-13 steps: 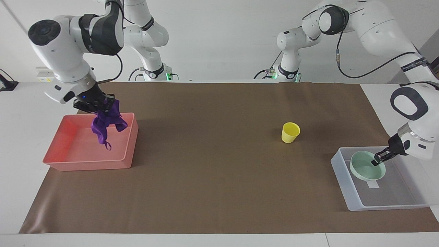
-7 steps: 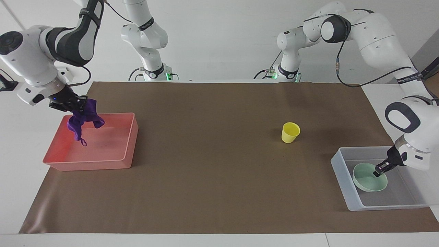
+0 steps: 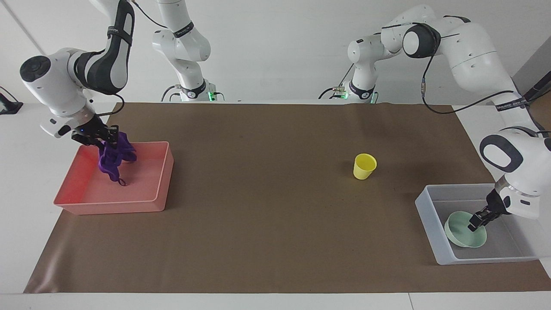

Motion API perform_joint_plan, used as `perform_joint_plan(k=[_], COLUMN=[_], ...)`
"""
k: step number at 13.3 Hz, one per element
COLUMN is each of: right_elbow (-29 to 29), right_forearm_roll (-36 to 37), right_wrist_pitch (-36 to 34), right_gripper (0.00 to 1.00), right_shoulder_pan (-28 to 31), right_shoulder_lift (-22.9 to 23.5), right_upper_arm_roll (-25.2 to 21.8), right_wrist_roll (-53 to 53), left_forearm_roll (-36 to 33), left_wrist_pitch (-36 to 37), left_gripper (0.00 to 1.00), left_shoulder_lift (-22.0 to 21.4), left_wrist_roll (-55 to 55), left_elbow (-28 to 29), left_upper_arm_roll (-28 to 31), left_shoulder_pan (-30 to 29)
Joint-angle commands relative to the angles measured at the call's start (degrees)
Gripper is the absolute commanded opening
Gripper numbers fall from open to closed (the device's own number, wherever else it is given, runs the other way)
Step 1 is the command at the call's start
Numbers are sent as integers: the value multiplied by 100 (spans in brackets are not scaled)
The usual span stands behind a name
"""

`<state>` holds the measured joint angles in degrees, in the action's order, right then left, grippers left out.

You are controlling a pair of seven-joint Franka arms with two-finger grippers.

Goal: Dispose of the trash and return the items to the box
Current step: 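Reach the left gripper down and grasp the yellow cup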

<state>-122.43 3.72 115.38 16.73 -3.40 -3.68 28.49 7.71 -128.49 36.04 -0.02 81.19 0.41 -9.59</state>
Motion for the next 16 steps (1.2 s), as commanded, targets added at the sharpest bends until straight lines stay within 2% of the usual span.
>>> perform_joint_plan(k=[1,4,5,6,7,8,9,10,11,12,14,16], right_elbow=[43,517,632,737,808,913,1036,1237,1448,1711,2204,2504], right_forearm_roll=[50,23,-29,-38,-56,-56,-56,-65,-65,-73,-73,-65], right_wrist_pitch=[-76,-481,-490,-542,-699,-892,-1051,-1340,-1647,-2007,-2580,-3159], right_gripper=[99,99,99,99,99,99,99,99,99,99,99,99], right_shoulder_pan=[59,-195,-301,-476,-704,-915,-1161,-1337,-1478,-1662,-1735,-1708], right_shoulder_lift=[-161,-135,-65,-38,-29,-11,32,59,59,50,50,-28], right_upper_arm_roll=[78,209,219,254,271,271,271,271,271,271,271,263], right_wrist_roll=[113,43,-62,-324,-675,-1044,-1361,-1599,-1845,-2091,-2164,-2137], left_forearm_roll=[-77,-85,-129,-364,-488,-490,-490,-490,-490,-490,-490,-490], left_wrist_pitch=[278,1909,2246,2284,2197,1779,1113,1,-619,-869,-959,-959], left_gripper=[100,100,100,100,100,100,100,100,100,100,100,100], left_shoulder_lift=[-1376,-2449,-2740,-3126,-3382,-3776,-4145,-4314,-4264,-4124,-3939,-3920], left_wrist_roll=[-42,-838,-920,-938,-1077,-1148,-1184,-1219,-1419,-1700,-1878,-1879], left_elbow=[870,977,1265,1859,2439,3246,4220,5126,5474,5565,5583,5583], left_upper_arm_roll=[74,83,100,91,91,74,48,30,30,30,38,38], left_shoulder_pan=[106,693,1017,1377,1668,1792,1802,1881,2116,2232,2496,2497])
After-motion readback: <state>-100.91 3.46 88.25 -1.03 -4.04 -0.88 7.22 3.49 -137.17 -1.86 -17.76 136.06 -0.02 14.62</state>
